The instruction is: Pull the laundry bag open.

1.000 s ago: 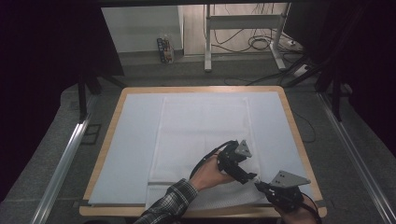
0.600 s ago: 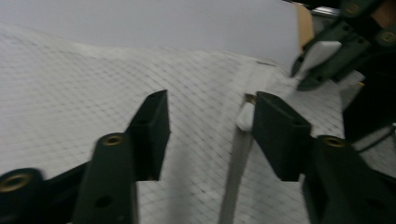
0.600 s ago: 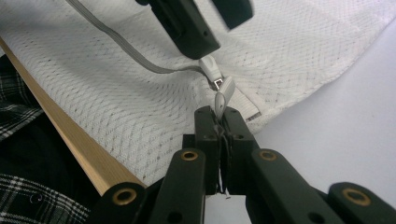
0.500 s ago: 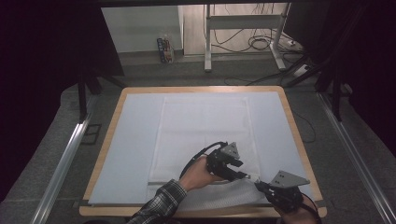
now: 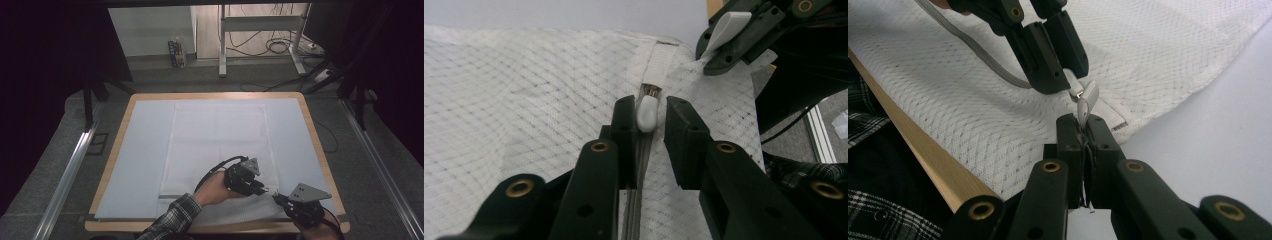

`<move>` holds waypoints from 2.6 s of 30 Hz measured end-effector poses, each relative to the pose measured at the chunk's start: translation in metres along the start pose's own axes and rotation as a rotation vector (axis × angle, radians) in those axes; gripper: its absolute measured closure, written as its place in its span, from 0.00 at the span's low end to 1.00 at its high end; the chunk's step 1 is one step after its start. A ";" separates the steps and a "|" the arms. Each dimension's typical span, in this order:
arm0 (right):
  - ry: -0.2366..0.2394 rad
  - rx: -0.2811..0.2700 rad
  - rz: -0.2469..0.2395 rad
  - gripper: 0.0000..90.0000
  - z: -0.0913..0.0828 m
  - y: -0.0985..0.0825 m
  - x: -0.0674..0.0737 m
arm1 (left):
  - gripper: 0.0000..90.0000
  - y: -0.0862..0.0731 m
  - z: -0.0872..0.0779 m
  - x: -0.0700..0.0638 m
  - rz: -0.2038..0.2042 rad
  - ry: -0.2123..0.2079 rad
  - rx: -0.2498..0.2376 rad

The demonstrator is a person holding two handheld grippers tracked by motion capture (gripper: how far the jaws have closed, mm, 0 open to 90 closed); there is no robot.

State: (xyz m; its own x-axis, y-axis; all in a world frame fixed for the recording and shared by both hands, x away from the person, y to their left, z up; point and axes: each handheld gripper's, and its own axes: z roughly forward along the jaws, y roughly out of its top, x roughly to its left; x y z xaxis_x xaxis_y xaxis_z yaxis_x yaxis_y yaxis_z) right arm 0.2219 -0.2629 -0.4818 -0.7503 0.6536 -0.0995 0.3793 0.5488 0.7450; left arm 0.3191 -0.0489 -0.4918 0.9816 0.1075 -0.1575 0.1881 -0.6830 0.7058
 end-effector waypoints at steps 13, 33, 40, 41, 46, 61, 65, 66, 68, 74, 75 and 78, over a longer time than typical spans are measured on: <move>0.001 -0.006 -0.008 0.96 0.000 0.001 0.001 | 0.85 -0.001 0.006 0.001 -0.033 -0.058 0.027; -0.010 0.003 -0.020 0.96 0.000 0.000 0.001 | 0.92 -0.002 0.009 0.004 -0.068 -0.088 0.037; 0.000 0.006 -0.010 0.95 0.000 0.000 0.000 | 0.96 -0.002 0.005 0.004 -0.055 -0.063 0.023; 0.000 0.006 -0.010 0.95 0.000 0.000 0.000 | 0.96 -0.002 0.004 0.005 -0.055 -0.063 0.021; 0.002 0.008 -0.011 0.95 0.000 0.000 0.000 | 0.95 -0.001 0.005 0.004 -0.043 -0.066 0.036; 0.003 0.012 -0.017 0.95 0.001 0.000 0.001 | 0.94 0.005 0.008 0.005 -0.055 -0.067 0.051; 0.007 0.019 -0.017 0.95 0.001 0.000 0.001 | 0.95 0.003 0.008 0.005 -0.055 -0.065 0.054; 0.010 0.023 -0.013 0.95 0.002 0.000 0.000 | 0.96 0.002 0.008 0.004 -0.058 -0.052 0.042; 0.013 0.027 -0.012 0.95 0.002 -0.001 0.000 | 0.96 0.002 0.007 0.005 -0.049 -0.050 0.037; 0.019 0.027 0.048 0.72 0.004 -0.002 -0.007 | 0.97 0.000 -0.001 0.007 -0.058 -0.059 -0.009; 0.019 0.027 0.048 0.72 0.004 -0.002 -0.007 | 0.97 0.000 -0.001 0.007 -0.058 -0.059 -0.009; 0.004 0.045 0.094 0.54 0.007 -0.003 -0.012 | 0.97 0.000 -0.003 0.006 -0.053 -0.068 -0.017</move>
State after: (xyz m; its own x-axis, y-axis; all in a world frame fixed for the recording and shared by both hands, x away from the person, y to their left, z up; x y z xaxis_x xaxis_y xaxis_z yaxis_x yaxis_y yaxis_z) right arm 0.2335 -0.2686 -0.4880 -0.7119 0.7017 -0.0279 0.4721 0.5077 0.7207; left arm 0.3255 -0.0462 -0.4907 0.9659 0.0931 -0.2414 0.2408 -0.6652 0.7068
